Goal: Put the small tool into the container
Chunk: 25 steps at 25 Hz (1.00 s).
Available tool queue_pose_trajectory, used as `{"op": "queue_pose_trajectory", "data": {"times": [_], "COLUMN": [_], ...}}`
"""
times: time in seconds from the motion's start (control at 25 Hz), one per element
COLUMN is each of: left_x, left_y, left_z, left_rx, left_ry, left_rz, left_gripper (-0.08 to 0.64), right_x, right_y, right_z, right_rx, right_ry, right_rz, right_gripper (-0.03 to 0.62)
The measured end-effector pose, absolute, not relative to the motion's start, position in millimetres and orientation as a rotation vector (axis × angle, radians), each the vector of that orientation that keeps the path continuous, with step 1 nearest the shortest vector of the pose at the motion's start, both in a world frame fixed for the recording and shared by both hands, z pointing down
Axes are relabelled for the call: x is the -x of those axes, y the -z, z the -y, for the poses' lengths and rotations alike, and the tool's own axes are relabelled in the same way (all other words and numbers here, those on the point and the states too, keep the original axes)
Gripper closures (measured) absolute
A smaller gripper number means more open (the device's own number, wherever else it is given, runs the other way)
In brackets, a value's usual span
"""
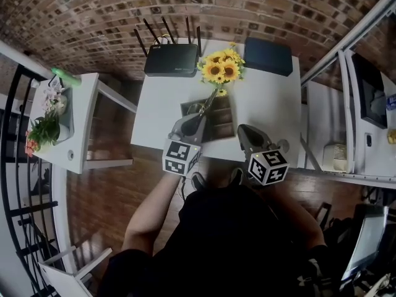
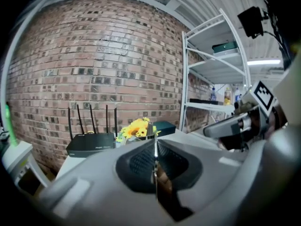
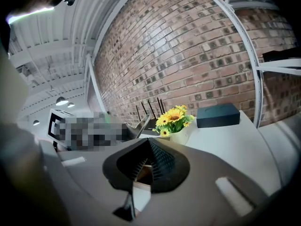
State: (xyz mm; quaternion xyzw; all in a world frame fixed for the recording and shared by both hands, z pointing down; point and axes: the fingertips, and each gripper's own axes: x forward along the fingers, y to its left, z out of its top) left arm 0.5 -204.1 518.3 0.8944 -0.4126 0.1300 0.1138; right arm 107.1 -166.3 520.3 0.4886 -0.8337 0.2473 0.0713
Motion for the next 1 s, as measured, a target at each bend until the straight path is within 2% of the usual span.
{"op": "queue_pose_trajectory", "data": {"times": [1.0], "left_x": [28], "left_y": [-597], "left_z": [182], "left_rx": [-2.599], "left_ry": [-0.516], "left_rz": [1.255], "left_gripper": [0.549], "right_x": [-87], "right_y": [-534], "right_z": [164], "right_rx": [-1.395], "right_ry": [-0.755], "right_rz": [2.498], "right_gripper": [0.581]}}
